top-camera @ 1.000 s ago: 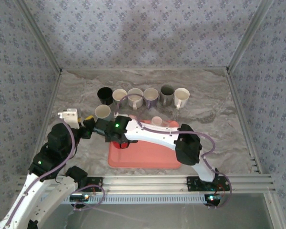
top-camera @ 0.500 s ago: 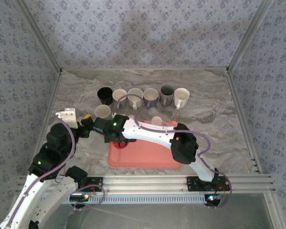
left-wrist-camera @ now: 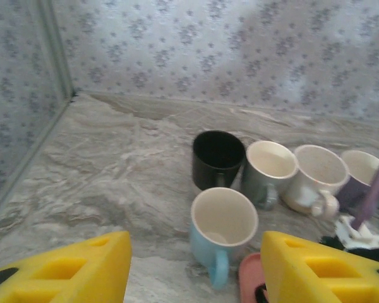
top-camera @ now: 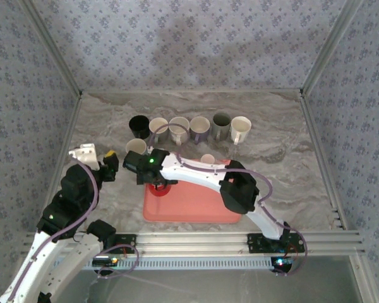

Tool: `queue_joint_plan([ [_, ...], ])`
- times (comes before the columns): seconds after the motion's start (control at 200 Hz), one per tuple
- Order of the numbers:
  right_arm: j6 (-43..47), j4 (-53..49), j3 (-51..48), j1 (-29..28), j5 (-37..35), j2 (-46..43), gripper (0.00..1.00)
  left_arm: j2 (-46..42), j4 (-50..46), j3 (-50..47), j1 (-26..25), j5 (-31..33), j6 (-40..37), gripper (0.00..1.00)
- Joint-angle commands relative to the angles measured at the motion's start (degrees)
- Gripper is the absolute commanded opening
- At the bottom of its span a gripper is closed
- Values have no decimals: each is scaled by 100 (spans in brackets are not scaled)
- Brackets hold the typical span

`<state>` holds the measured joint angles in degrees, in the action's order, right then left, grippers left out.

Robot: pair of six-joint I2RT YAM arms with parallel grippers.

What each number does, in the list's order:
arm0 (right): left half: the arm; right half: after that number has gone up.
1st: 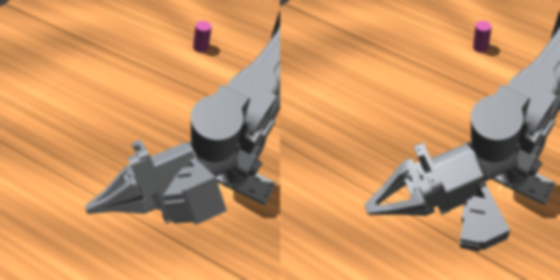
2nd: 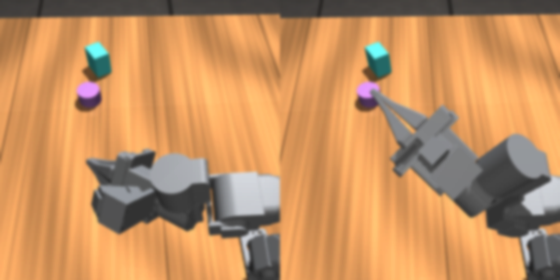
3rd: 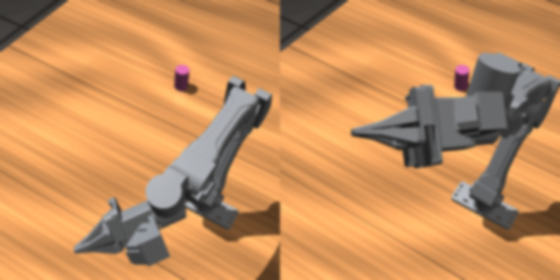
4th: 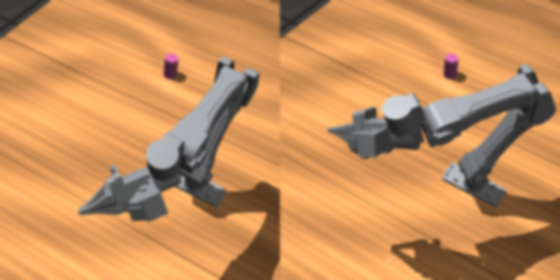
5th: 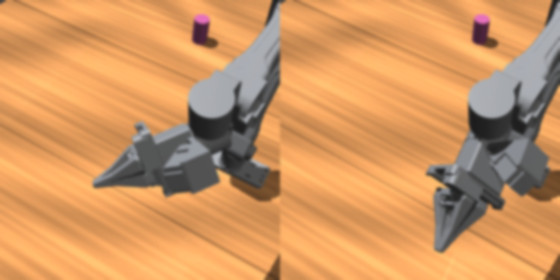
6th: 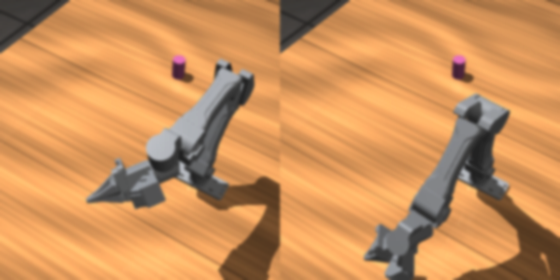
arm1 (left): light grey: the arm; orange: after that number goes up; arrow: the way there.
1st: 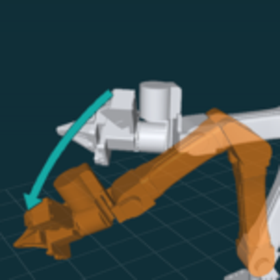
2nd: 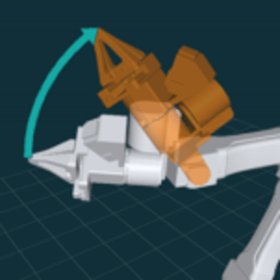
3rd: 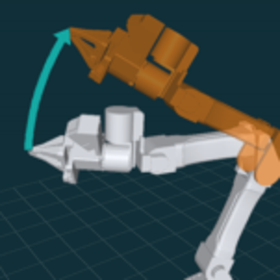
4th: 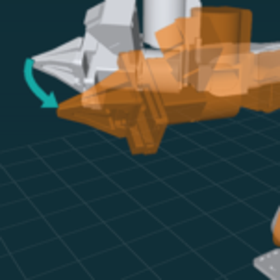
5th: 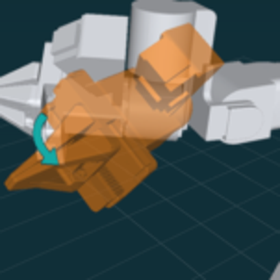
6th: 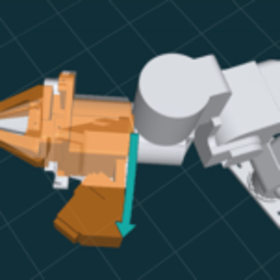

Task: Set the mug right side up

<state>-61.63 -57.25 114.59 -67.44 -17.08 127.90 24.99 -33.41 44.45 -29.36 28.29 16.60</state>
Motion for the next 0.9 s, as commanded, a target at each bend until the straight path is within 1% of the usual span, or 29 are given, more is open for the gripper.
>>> queue_joint_plan([
  [0.0,103,-8,160,71,21,168,100,-98,-157,121,-28,1064,248,57],
  [0.09,177,-27,217,73,3,255,100,-100,-287,167,-18,1638,456,58],
  [0.16,233,-59,257,87,-23,335,100,-113,-324,174,-12,1784,521,57],
  [0.325,270,-93,275,106,-63,467,100,-118,-294,162,-11,1726,494,58],
  [0.425,264,-109,275,94,-119,490,98,-109,-274,153,-8,1684,459,58],
  [0.65,205,-187,190,64,-185,487,88,-97,-242,131,4,1593,401,57],
  [0.715,203,-221,137,44,-306,449,86,-91,-243,126,5,1566,391,57],
  [0.76,214,-219,117,20,-490,376,83,-91,-245,126,7,1549,385,57],
  [0.829,442,-161,11,-88,-665,175,81,-72,-237,123,7,1479,347,57],
  [0.899,771,-64,-119,-208,-827,-100,77,-55,-192,118,9,1242,256,57],
])
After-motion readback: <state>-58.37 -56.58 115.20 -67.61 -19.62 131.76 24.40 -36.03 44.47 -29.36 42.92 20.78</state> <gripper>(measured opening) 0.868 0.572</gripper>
